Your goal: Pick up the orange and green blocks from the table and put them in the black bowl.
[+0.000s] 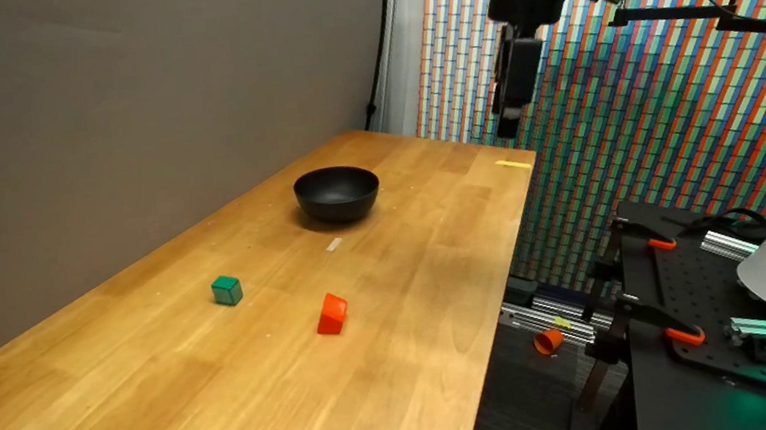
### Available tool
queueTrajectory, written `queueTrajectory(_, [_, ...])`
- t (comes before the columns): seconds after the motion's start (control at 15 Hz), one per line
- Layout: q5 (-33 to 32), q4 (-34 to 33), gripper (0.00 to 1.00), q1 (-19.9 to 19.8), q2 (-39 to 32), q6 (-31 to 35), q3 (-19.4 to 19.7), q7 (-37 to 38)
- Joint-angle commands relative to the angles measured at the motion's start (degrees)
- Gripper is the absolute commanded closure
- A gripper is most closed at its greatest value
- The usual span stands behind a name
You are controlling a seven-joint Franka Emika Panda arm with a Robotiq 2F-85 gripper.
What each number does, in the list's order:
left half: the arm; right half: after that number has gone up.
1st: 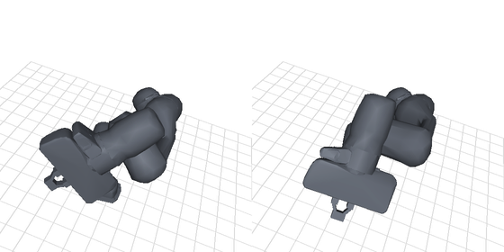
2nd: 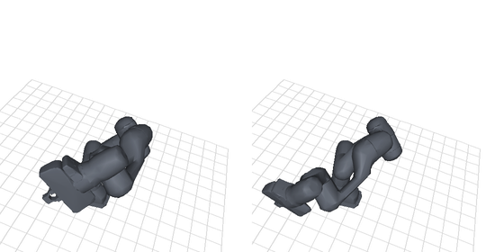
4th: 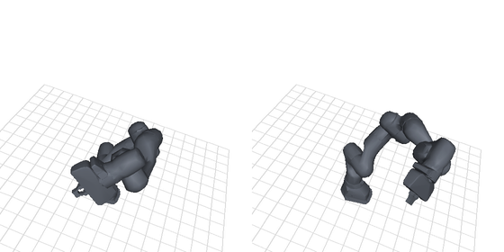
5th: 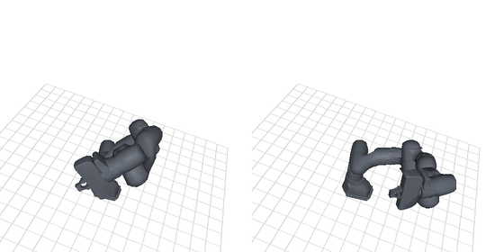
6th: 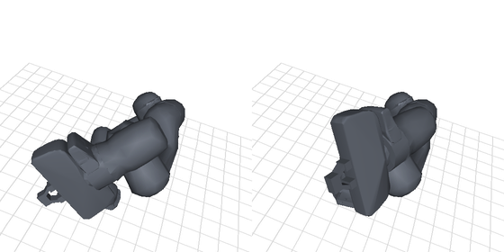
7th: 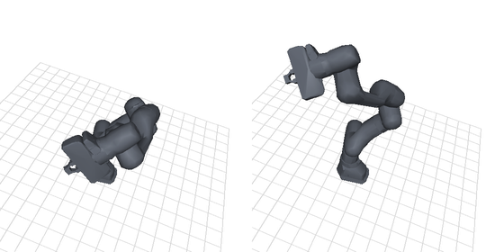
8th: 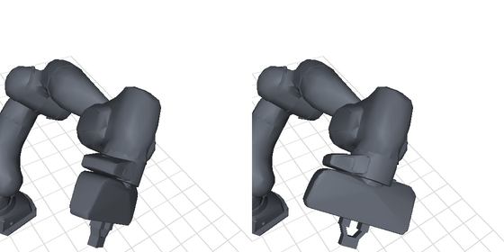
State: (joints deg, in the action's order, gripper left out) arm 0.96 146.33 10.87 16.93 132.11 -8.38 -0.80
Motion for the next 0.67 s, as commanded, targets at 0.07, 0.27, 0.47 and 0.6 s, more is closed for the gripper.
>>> queueTrajectory(0.07, [2.47, -10.46, 0.00, 2.01, -18.66, 6.01, -1.21, -5.53])
queueTrajectory(0.27, [1.33, -17.40, 0.00, 2.18, -29.02, 7.41, -2.87, -6.39])
queueTrajectory(0.47, [-1.13, -23.97, 0.00, 2.54, -37.35, 6.84, -3.63, -5.43])
queueTrajectory(0.6, [-3.79, -28.10, 0.00, 3.59, -42.09, 6.15, -3.01, -3.57])
